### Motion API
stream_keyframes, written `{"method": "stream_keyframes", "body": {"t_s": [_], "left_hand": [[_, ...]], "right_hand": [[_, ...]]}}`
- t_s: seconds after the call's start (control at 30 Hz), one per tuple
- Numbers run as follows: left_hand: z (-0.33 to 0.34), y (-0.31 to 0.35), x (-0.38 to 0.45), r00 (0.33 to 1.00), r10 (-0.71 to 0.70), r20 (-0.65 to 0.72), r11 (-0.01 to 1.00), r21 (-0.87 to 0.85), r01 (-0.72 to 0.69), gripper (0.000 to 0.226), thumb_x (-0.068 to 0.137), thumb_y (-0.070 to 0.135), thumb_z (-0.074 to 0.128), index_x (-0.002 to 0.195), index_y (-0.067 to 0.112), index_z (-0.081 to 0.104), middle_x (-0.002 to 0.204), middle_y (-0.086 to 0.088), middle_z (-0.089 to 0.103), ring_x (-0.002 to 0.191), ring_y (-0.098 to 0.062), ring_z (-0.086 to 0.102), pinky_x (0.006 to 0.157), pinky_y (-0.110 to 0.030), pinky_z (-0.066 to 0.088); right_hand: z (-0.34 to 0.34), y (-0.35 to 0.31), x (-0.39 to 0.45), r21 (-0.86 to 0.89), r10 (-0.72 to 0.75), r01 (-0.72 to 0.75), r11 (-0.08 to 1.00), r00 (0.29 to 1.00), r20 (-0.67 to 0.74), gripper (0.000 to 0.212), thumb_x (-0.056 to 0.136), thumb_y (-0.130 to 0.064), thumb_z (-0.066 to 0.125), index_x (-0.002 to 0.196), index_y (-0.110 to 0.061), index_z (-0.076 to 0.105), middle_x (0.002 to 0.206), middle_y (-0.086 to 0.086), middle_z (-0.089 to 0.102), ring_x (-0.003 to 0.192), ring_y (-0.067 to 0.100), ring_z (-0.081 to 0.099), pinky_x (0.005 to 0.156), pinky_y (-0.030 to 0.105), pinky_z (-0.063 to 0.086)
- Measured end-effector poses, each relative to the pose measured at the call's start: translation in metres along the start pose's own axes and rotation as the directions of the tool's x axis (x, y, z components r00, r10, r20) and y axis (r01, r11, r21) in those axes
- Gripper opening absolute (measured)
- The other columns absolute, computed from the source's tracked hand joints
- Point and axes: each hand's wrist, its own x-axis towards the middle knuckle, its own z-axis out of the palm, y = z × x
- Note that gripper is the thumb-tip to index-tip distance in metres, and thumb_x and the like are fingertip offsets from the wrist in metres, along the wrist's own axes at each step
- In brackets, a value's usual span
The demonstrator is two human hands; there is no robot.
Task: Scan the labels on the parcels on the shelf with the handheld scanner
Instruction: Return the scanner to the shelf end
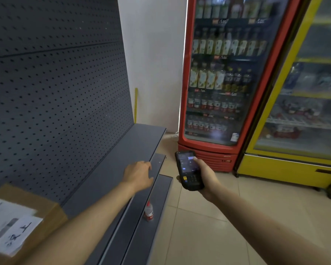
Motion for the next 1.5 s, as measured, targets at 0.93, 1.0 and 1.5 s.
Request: {"method": "stream_keyframes", "body": {"t_s": [0.93, 1.0, 1.5], "left_hand": [[0.010, -0.039, 0.420, 0.935, -0.327, 0.138, 0.944, 0.004, 0.330, 0.040, 0.091, 0.039, 0.059, 0.125, 0.017, 0.058, 0.115, -0.005, 0.066, 0.102, -0.023, 0.063, 0.084, -0.033, 0.054], [0.010, -0.045, 0.438, 0.929, -0.344, 0.134, 0.936, -0.022, 0.350, 0.042, 0.091, 0.038, 0.060, 0.128, 0.018, 0.057, 0.117, -0.005, 0.065, 0.104, -0.023, 0.063, 0.086, -0.033, 0.054], [0.051, -0.069, 0.505, 0.664, -0.709, 0.237, 0.640, -0.178, 0.747, 0.043, 0.097, 0.030, 0.053, 0.134, 0.009, 0.051, 0.137, -0.008, 0.053, 0.123, -0.025, 0.053, 0.103, -0.032, 0.043]], "right_hand": [[0.035, -0.161, 0.450, -0.265, 0.160, -0.140, 0.954, 0.985, 0.056, 0.045, 0.098, -0.043, 0.036, 0.104, -0.010, 0.066, 0.107, 0.020, 0.071, 0.103, 0.040, 0.064, 0.098, 0.050, 0.047], [0.042, -0.167, 0.475, -0.307, 0.170, -0.138, 0.942, 0.982, 0.080, 0.047, 0.098, -0.043, 0.035, 0.103, -0.008, 0.067, 0.102, 0.018, 0.072, 0.094, 0.037, 0.066, 0.089, 0.045, 0.052], [0.087, -0.157, 0.669, -0.685, 0.463, -0.114, 0.720, 0.813, 0.352, 0.038, 0.097, -0.032, 0.037, 0.107, -0.010, 0.067, 0.097, 0.013, 0.072, 0.082, 0.030, 0.067, 0.065, 0.033, 0.053]]}}
